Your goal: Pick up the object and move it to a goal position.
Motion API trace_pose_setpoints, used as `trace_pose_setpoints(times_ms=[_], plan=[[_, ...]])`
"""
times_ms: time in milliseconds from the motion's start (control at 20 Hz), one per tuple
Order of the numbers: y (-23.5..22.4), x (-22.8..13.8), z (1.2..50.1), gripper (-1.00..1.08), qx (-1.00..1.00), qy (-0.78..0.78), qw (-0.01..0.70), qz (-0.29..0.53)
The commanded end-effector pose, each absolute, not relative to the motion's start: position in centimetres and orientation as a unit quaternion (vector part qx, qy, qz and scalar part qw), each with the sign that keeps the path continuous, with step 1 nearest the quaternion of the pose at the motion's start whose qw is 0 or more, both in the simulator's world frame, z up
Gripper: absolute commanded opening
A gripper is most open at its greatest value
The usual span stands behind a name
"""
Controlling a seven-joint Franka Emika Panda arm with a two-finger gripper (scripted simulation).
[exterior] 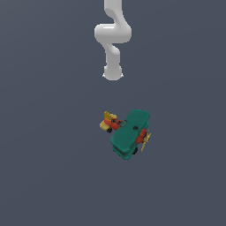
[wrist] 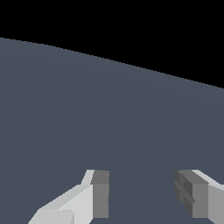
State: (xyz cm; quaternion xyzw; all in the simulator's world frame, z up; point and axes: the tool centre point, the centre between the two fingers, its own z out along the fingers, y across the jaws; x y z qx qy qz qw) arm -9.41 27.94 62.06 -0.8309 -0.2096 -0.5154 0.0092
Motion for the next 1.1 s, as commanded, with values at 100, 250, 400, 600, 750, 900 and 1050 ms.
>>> trace_pose_setpoints(times_ms=[100,250,400,600,750,900,1050], plan=[[29.9,-9.9,61.8,0.28,-0.815,-0.223,-0.009,-0.534],[31.1,-10.1,61.4,0.28,-0.806,-0.231,-0.022,-0.545],[32.2,-10.3,60.9,0.28,-0.796,-0.239,-0.035,-0.555],[33.6,-10.4,59.9,0.28,-0.784,-0.249,-0.054,-0.566],[34.5,-10.5,58.9,0.28,-0.776,-0.257,-0.069,-0.573],[35.4,-10.4,57.8,0.28,-0.767,-0.264,-0.085,-0.578],[36.1,-10.3,56.5,0.28,-0.76,-0.27,-0.101,-0.583]])
